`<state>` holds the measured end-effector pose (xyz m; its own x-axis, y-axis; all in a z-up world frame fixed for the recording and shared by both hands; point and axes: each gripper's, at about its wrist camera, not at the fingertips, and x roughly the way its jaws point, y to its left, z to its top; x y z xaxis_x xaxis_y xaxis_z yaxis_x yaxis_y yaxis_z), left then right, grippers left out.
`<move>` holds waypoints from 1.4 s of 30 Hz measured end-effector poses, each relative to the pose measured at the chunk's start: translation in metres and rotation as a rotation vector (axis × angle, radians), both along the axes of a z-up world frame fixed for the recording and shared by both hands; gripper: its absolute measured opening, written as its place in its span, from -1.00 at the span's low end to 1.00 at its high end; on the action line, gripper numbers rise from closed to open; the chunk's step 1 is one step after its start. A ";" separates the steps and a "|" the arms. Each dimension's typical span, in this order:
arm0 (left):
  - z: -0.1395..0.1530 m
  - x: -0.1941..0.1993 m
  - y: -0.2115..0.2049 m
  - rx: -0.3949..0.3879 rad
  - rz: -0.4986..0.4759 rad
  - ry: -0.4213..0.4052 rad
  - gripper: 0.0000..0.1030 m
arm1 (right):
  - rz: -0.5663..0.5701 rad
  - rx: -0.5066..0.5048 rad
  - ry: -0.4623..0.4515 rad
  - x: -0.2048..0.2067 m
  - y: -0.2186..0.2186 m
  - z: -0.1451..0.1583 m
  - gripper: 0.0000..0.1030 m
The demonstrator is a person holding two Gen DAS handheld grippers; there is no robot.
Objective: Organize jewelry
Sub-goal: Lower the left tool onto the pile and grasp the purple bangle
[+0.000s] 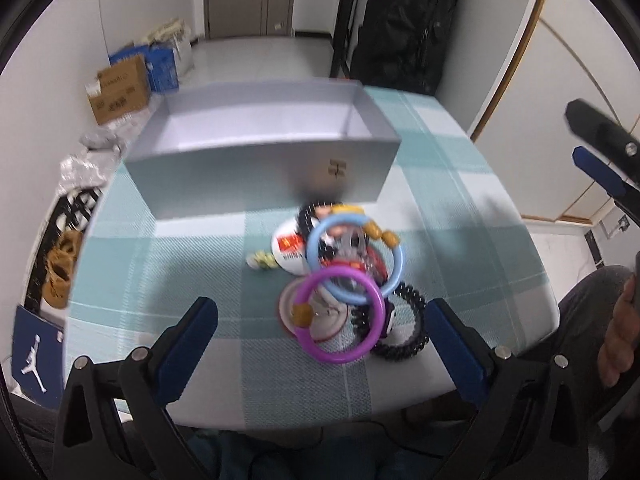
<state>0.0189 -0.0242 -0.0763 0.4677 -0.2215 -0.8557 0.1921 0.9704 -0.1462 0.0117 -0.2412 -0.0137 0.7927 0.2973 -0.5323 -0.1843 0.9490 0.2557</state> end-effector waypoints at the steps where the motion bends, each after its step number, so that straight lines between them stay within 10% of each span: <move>1: -0.004 0.002 0.000 -0.018 -0.001 0.030 0.76 | -0.001 0.005 0.004 0.001 -0.001 -0.001 1.00; 10: -0.005 0.006 0.006 -0.097 -0.012 0.084 0.02 | 0.002 0.033 0.035 0.008 -0.006 -0.006 1.00; 42: 0.026 0.008 0.029 -0.222 -0.022 0.034 -0.06 | 0.142 -0.025 0.217 0.007 0.025 -0.039 1.00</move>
<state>0.0268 0.0047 -0.0505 0.4320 -0.4163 -0.8001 0.2040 0.9092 -0.3629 0.0186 -0.2161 -0.0531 0.6104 0.3818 -0.6939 -0.2591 0.9242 0.2806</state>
